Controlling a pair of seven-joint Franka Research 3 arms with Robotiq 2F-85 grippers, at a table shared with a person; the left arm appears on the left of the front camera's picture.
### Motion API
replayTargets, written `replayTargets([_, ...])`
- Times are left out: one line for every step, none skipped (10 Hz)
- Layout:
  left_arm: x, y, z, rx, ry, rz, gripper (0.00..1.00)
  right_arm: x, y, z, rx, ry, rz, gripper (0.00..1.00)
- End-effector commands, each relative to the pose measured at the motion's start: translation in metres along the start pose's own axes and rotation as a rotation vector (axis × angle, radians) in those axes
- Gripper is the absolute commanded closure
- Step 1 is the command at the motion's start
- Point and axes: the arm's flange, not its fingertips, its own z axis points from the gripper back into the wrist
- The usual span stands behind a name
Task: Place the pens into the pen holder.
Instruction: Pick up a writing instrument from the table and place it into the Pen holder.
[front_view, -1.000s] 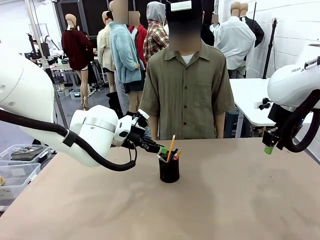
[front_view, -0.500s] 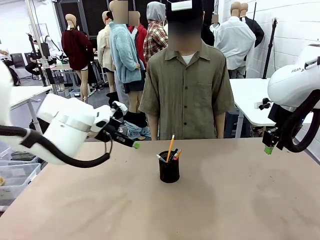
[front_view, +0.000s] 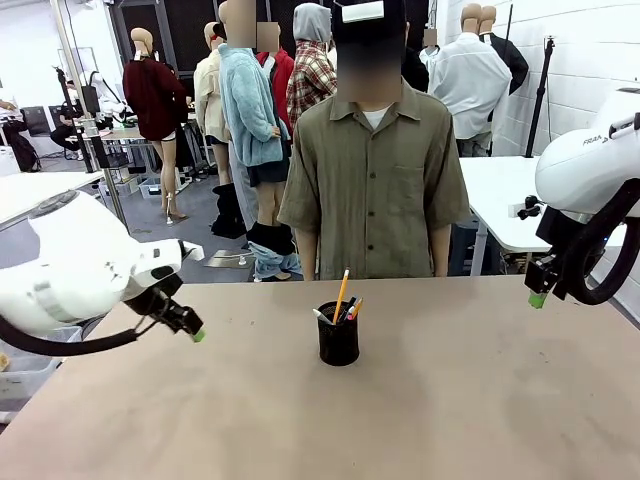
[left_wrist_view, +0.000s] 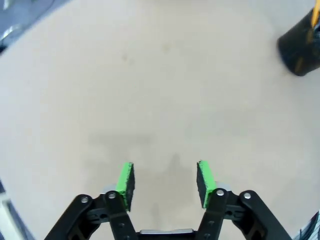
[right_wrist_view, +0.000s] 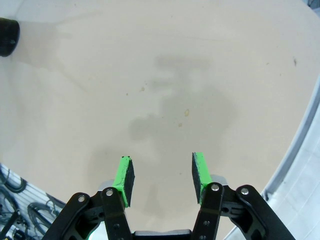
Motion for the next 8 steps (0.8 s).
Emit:
replayTargets([0.032, -0.021, 0.051, 0.006, 0.141, 0.101, 0.00, -0.002, 0.000, -0.002, -0.032, 0.003, 0.012, 0.40])
replayTargets([0.025, -0.020, 0.052, 0.014, 0.180, 0.130, 0.00, -0.002, 0.000, -0.002, -0.032, 0.003, 0.012, 0.40])
replayTargets([0.020, -0.019, 0.056, 0.001, 0.175, 0.181, 0.00, -0.002, 0.000, -0.002, -0.032, 0.003, 0.012, 0.40])
replayTargets([0.015, -0.020, 0.059, 0.003, 0.168, 0.215, 0.00, -0.002, 0.000, -0.002, -0.032, 0.003, 0.012, 0.40])
replayTargets([0.011, -0.022, 0.056, -0.006, 0.159, 0.237, 0.00, -0.002, 0.000, -0.002, -0.032, 0.003, 0.012, 0.40])
replayTargets([0.013, -0.017, 0.058, 0.033, 0.190, 0.176, 0.00, -0.002, 0.000, -0.002, -0.032, 0.003, 0.012, 0.40])
replayTargets([0.013, -0.017, 0.058, 0.033, 0.190, 0.176, 0.00, -0.002, 0.000, -0.002, -0.032, 0.003, 0.012, 0.40])
replayTargets([0.013, -0.017, 0.058, 0.033, 0.190, 0.176, 0.00, -0.002, 0.000, -0.002, -0.032, 0.003, 0.012, 0.40])
